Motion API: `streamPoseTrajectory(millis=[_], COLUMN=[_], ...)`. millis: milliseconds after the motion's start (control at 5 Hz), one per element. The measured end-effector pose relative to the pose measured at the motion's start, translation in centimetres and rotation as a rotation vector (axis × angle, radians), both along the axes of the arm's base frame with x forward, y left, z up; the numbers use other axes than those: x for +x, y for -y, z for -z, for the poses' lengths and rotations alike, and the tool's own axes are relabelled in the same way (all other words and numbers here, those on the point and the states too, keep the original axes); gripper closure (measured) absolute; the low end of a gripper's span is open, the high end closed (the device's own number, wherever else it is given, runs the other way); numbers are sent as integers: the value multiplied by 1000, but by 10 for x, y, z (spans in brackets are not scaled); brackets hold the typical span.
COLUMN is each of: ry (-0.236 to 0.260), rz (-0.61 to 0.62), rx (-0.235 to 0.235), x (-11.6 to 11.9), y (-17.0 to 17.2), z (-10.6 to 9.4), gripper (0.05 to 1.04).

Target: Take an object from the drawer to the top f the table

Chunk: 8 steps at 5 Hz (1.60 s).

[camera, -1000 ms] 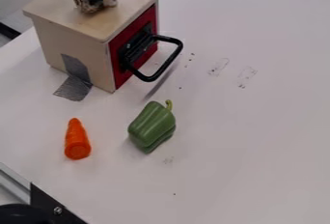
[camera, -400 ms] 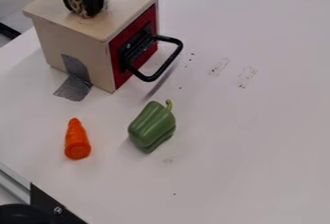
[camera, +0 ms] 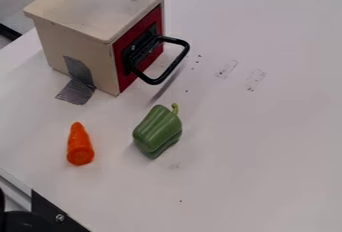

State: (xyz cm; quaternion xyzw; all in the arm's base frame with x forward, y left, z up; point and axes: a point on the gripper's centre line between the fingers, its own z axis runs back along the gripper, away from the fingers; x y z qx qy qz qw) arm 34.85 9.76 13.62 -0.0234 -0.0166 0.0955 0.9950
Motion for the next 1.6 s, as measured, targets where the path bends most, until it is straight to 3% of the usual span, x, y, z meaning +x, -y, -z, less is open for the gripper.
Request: streamPoseTrajectory(millis=[200, 400, 800, 1000, 1400, 1600], ry=[-22, -17, -6, 24, 41, 23], rz=[27, -8, -40, -24, 8, 14], rx=[-50, -40, 16, 29, 17, 18], x=[36, 66, 89, 94, 97, 94], y=[36, 49, 64, 70, 81, 81], z=[19, 39, 83, 87, 86, 84], gripper=[728, 728, 728, 660, 96, 83])
